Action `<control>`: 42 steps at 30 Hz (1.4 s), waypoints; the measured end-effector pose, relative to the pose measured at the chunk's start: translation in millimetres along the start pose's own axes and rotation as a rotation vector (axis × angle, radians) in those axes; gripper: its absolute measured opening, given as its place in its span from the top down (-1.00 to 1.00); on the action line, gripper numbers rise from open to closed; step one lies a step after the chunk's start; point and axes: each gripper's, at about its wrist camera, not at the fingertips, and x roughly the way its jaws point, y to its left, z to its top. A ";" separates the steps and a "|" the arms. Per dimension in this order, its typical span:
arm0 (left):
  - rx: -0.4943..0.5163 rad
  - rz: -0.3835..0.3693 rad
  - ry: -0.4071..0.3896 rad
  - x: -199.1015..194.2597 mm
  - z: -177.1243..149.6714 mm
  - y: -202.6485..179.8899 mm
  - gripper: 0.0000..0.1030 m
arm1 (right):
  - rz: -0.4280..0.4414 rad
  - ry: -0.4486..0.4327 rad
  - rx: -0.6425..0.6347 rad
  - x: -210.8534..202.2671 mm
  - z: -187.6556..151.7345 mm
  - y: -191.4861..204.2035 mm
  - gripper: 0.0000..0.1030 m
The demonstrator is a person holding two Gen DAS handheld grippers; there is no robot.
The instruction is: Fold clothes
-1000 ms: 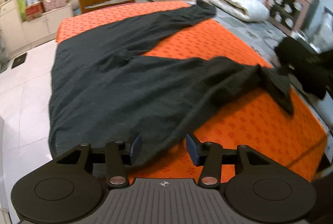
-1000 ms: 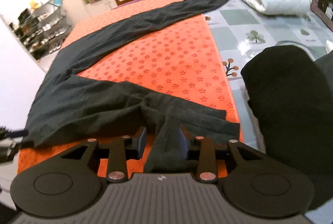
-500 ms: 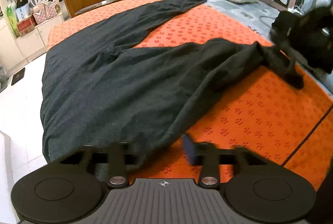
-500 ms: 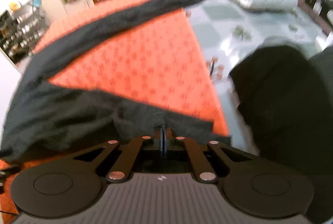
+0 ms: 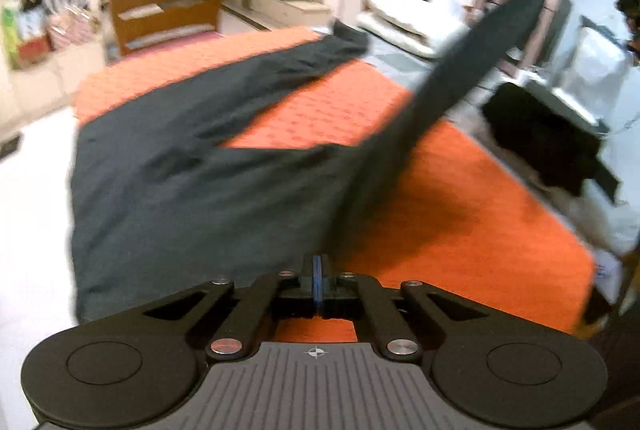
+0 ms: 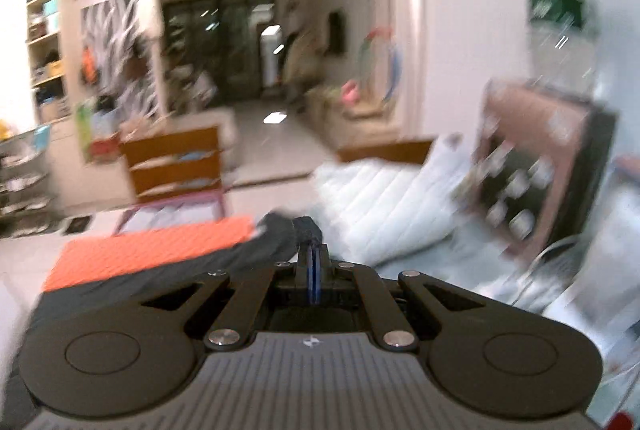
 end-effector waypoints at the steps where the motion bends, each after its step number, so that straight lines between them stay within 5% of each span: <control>1: 0.002 -0.023 0.021 2.9 1.4 -6.6 0.95 | -0.022 -0.006 0.001 1.7 1.9 -6.3 0.96; 6: 0.015 -0.092 0.145 31.5 0.9 -23.7 0.94 | -0.136 0.037 0.025 18.8 -17.6 -41.2 0.96; 13: 0.016 -0.155 0.050 22.4 4.2 -27.7 0.79 | -0.267 0.216 0.085 59.6 -90.3 -97.0 0.97; 21: -0.029 -0.131 0.014 15.1 7.8 -23.3 0.31 | -0.292 0.329 0.108 72.4 -151.2 -109.4 0.89; 28: -0.041 -0.101 -0.035 0.2 4.4 -19.1 0.10 | -0.283 0.267 0.077 47.9 -132.5 -95.2 0.37; 42: -0.033 -0.043 -0.064 -42.7 -31.1 43.8 0.07 | -0.093 0.224 0.052 -10.0 -114.8 12.8 0.24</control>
